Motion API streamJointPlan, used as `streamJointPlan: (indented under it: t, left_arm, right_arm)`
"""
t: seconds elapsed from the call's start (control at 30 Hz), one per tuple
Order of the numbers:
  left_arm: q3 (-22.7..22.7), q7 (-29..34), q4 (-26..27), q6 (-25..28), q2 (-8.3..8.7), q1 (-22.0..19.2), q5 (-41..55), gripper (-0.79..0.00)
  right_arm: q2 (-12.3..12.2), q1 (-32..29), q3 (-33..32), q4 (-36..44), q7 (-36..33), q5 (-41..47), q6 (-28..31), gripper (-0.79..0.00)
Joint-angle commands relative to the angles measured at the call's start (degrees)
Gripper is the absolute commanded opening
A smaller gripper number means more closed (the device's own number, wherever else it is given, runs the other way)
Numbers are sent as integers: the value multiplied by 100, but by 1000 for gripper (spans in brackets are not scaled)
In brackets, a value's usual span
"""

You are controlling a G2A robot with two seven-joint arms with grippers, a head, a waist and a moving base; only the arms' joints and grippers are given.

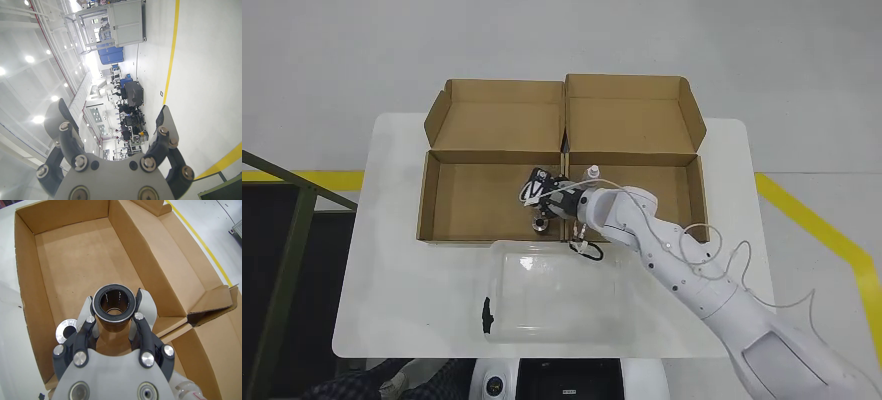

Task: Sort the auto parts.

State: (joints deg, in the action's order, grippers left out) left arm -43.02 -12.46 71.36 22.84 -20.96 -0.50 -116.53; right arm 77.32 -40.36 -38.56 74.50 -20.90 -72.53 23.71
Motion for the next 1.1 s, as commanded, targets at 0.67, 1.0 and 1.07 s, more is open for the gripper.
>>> streamJointPlan:
  t: [0.67, 1.0, 1.07]
  left_arm:
    - [0, 0, 0, 0, 0, 0, 0, 0]
    - [0, 0, 0, 0, 0, 0, 0, 0]
    - [0, 0, 0, 0, 0, 0, 0, 0]
  right_arm:
    - [41, -231, -297, 310, 69, -167, 221, -228]
    - [-174, -829, -936, 1778, 71, -177, 643, -206]
    - [-231, -1000, -1113, 2104, 80, -204, 713, -200]
